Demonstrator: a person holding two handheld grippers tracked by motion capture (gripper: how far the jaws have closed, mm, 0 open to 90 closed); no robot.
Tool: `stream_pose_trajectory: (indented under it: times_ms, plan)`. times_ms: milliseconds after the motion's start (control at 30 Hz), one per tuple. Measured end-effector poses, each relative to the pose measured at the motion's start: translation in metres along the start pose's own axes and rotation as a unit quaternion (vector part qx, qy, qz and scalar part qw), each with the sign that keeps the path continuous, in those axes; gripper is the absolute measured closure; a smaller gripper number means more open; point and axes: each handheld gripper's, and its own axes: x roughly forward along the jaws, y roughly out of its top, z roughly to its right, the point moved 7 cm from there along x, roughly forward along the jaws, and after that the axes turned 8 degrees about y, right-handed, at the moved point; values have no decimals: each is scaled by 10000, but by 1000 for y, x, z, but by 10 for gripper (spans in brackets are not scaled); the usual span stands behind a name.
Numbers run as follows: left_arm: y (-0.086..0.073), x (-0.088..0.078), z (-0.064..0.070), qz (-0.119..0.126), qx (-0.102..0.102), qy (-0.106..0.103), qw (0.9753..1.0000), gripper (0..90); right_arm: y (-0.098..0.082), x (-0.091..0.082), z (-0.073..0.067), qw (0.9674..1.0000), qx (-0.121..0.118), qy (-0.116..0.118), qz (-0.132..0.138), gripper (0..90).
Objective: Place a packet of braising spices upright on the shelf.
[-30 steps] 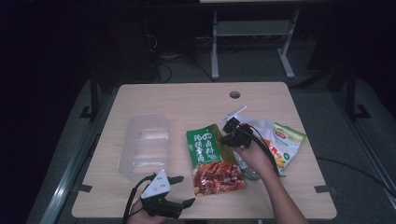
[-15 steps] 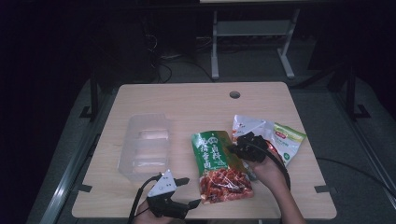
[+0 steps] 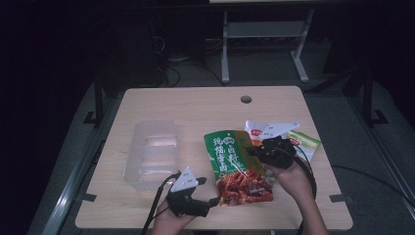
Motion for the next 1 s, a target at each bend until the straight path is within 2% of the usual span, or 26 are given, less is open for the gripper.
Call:
stream_pose_trajectory:
  times_ms: [33,67,100,167,267,300,400,467,500,533,633,667,700,800,867,900,933,1000]
  plan:
    - [5,11,-5,-91,-144,32,9999,216,0,-2,0,10000,-3,11,36,899]
    - [5,11,-5,-91,-144,32,9999,216,0,-2,0,10000,-3,11,36,899]
    - [8,22,-11,-149,-276,99,9995,217,1,-5,0,10000,-6,-5,60,899]
    - [9,32,-16,-207,-500,152,9984,222,1,-9,0,10000,-18,-9,86,899]
    - [10,45,-22,-337,-804,-51,9962,244,3,-14,1,9998,-54,10,181,899]
    - [10,49,-23,-365,-817,-184,9958,260,4,-15,1,9997,-96,22,203,899]
    - [16,57,-24,-311,-1031,-501,9929,381,5,-17,1,9996,-100,40,244,899]
    - [20,59,-25,-259,-1043,-665,9920,509,5,-18,1,9996,-133,46,246,899]
    - [20,59,-25,-259,-1043,-665,9920,580,5,-19,1,9996,-112,62,266,899]
    - [24,60,-25,-211,-1165,-922,9887,666,5,-19,1,9995,-118,65,273,899]
    - [27,60,-26,-211,-1216,-1061,9867,789,5,-19,0,9995,-160,37,276,899]
    - [27,60,-26,-211,-1216,-1061,9867,820,5,-19,1,9994,-161,36,300,899]
    - [29,58,-26,-183,-1126,-963,9888,836,5,-20,1,9994,-148,31,322,899]
    - [31,53,-27,-166,-933,-820,9921,857,5,-22,3,9993,-115,31,356,898]
    - [32,49,-29,-149,-751,-652,9949,864,4,-23,4,9993,-100,39,364,897]
    - [32,49,-29,-149,-751,-652,9949,867,3,-23,5,9993,-75,59,370,896]
    - [34,45,-31,-99,-652,-473,9967,870,2,-22,5,9993,-62,72,360,895]
    - [34,42,-33,-97,-513,-342,9981,876,0,-19,6,9994,-15,136,321,892]
